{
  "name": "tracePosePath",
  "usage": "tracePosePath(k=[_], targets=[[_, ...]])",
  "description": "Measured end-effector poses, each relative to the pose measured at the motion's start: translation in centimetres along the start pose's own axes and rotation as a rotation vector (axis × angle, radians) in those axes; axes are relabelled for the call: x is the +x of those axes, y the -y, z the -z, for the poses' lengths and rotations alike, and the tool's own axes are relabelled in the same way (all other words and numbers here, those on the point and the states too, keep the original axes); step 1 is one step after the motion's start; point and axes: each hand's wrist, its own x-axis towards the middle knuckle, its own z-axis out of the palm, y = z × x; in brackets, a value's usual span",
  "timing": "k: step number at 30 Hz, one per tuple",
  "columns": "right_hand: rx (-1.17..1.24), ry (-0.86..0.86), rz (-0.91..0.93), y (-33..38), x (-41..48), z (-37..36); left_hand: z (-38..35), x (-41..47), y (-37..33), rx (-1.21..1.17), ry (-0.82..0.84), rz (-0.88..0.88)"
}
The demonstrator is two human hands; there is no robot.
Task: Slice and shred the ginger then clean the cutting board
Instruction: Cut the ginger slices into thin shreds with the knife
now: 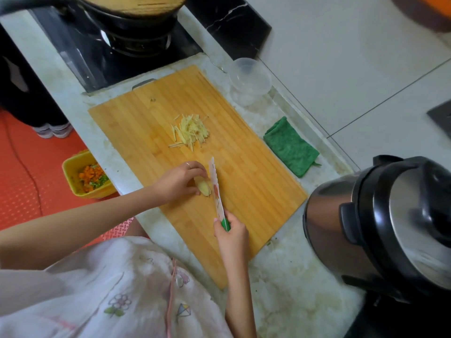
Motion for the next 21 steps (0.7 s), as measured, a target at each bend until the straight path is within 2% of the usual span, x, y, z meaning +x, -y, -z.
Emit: tracePosePath(k=[5, 10, 15, 21], targets=[[-0.019, 0.013, 0.026, 0.4, -0.1, 0.0, -0.9, -0.7, -1.4, -0.035, -0.198, 0.202], [-0.065, 0.038, 0.045, 0.4, 0.1, -0.3, -1.2, -0.5, -2.0, -0.165, -0.238, 0.282], [-0.053, 0.047, 0.024, 0.7, -0.3, -0.2, -1.2, -0.3, -1.4, -0.215, -0.199, 0.255], [-0.044, 0.042, 0.01, 1.0, -0.4, 0.2, -1.0, -0.7, 0.0, -0.09, -0.15, 0.053]])
